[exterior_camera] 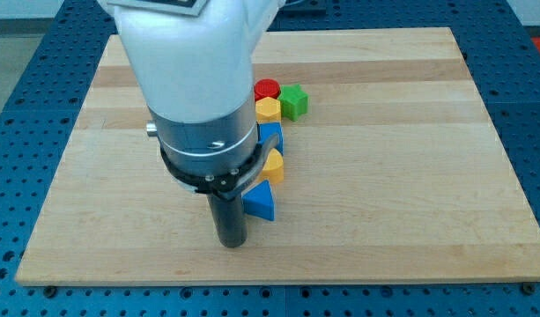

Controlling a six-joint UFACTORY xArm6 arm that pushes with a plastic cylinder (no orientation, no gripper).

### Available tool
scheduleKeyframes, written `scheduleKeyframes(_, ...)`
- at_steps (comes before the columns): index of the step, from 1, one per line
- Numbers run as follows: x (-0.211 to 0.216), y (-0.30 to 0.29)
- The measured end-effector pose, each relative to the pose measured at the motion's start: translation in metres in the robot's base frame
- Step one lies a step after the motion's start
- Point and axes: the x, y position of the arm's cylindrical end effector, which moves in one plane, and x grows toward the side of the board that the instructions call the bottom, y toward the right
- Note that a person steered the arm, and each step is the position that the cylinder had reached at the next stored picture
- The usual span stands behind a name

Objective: Slide the green circle into the red star

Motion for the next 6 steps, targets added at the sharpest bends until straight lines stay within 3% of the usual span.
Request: scheduleKeyframes(6, -0.073, -0.034)
